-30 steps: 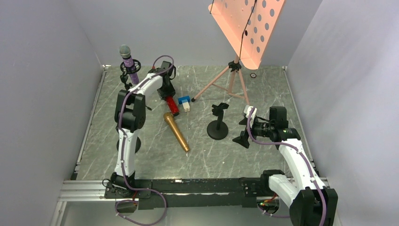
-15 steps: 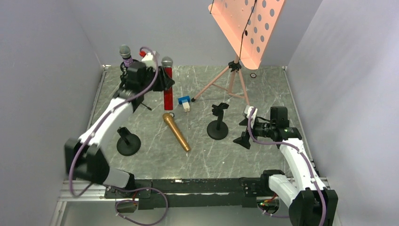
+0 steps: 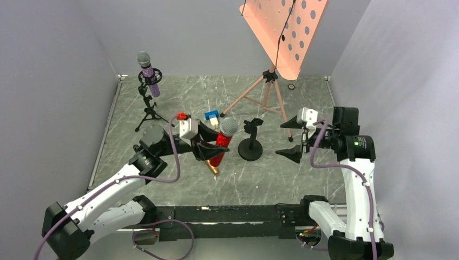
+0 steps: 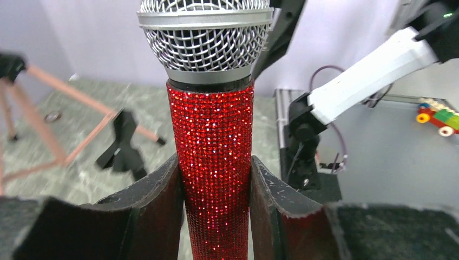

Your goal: Attach the microphones to the stand

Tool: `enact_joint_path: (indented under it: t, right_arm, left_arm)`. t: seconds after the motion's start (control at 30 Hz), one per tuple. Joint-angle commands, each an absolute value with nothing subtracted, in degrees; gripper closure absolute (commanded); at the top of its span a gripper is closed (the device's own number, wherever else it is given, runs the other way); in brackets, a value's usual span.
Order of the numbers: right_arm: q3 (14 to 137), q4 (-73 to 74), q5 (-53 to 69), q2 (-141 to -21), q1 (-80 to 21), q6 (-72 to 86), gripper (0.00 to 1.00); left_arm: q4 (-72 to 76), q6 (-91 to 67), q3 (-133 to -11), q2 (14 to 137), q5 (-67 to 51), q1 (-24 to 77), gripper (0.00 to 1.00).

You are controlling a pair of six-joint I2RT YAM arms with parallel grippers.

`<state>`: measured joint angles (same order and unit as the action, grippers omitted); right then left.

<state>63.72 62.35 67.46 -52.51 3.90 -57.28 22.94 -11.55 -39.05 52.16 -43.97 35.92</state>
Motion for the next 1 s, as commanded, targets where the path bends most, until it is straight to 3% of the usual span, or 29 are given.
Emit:
enact_joint_path:
  t: [0.0, 0.3, 0.8, 0.97]
  right_arm:
    - [69.66, 64.84, 77.13, -52.01, 4.01, -49.69, 0.0]
    - [73.06, 52.95, 86.26, -52.38, 2.61, -29.57, 0.0]
    - [71.0, 43.09, 88.13, -53.01, 0.89, -19.49, 0.01]
    - [69.86, 37.61, 86.58, -53.26, 0.26, -13.23, 0.09]
  left_arm:
    - [36.33, -9.81, -40.59, 54.34, -38.23, 44.94, 0.99]
    - [41.36, -9.94, -49.59, 68.29, -28.51, 56.99, 1.0]
    - [45.72, -12.82, -58.81, 80.78, -25.84, 62.81, 1.0]
    - [46.77, -13.76, -59.72, 83.17, -25.68, 63.1, 1.0]
